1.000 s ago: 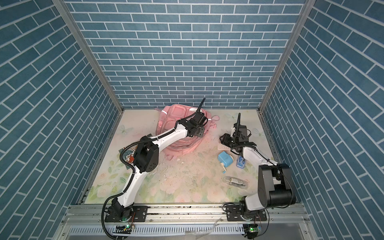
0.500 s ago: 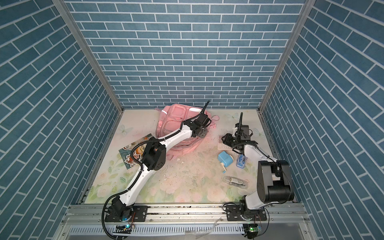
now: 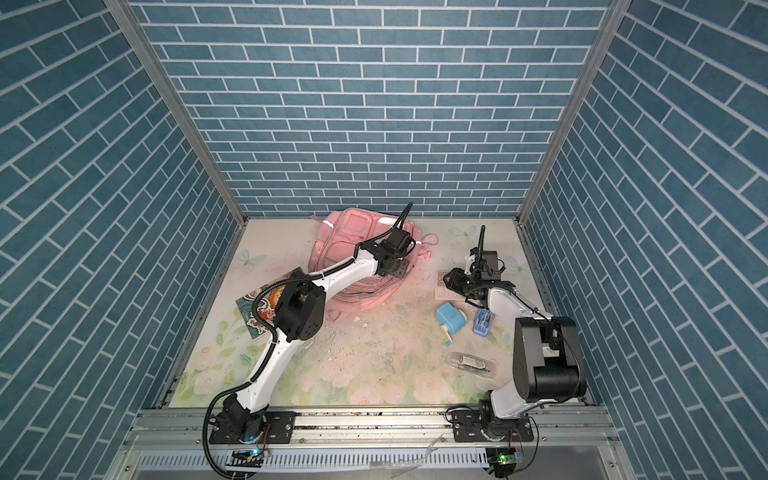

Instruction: Pack the student bag

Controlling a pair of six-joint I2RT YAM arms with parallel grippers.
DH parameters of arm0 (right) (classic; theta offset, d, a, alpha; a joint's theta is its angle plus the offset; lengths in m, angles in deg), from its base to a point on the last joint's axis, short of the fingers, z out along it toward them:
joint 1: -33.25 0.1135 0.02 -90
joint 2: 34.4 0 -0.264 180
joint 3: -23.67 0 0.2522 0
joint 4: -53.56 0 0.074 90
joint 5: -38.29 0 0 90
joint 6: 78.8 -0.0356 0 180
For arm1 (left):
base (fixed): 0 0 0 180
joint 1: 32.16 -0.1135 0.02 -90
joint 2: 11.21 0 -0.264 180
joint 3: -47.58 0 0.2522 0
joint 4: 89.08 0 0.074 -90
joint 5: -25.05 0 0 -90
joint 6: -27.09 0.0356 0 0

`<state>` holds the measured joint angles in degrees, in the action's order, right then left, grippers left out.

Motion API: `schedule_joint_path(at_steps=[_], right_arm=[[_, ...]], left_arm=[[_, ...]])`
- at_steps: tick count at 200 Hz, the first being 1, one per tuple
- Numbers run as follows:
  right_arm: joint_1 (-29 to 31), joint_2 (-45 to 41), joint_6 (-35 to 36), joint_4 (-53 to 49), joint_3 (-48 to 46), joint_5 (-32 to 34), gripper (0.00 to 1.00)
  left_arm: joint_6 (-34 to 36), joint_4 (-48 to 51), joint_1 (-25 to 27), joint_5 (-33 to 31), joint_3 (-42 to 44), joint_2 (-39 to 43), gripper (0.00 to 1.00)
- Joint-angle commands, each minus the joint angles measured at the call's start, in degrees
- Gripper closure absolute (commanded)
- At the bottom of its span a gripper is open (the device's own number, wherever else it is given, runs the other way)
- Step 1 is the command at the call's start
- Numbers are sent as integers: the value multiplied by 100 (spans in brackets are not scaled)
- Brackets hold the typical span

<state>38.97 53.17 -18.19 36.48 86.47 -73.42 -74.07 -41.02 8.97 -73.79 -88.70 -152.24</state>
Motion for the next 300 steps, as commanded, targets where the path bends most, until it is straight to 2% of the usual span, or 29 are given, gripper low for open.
schedule_joint_path(at_steps=[1, 28, 44, 97, 129, 140, 171, 184, 206, 229, 262, 300], right_arm=[[-20, 21, 312, -135, 232, -79, 54], [-18, -62, 446, -116, 221, -87, 54], [-13, -123, 492, -81, 179, -94, 54], [-8, -335, 600, 71, 108, -291, 55], [75, -464, 599, 474, -56, -837, 54], [212, -503, 748, 661, -124, -998, 54], [891, -920, 1602, 1572, -648, -792, 53], [1075, -1068, 1760, 2157, -974, -691, 51], [1103, -1112, 1562, 3432, -1520, -927, 52], [1125, -1033, 1670, 4464, -1900, -1102, 52], [1125, -892, 1984, 5001, -1911, -1399, 53], [1145, -757, 2246, 5623, -1949, -1482, 53]], left_arm=[[-25, 501, -116, 85, 158, -319, 76], [5, 537, -114, 104, 136, -248, 95], [34, 471, -117, 102, 175, -87, 100], [128, 410, -149, 312, 25, 443, 100], [343, 589, -172, 467, -329, 839, 100], [481, 554, -168, 530, -343, 1063, 100], [586, 504, -254, 754, -284, 1693, 100], [555, 474, -320, 946, -185, 1930, 100], [408, 330, -346, 1225, 93, 2325, 100], [199, -92, -358, 1612, 656, 2797, 100], [-14, -803, -357, 1799, 1504, 3455, 100], [-223, -944, -359, 1993, 1714, 3665, 100]])
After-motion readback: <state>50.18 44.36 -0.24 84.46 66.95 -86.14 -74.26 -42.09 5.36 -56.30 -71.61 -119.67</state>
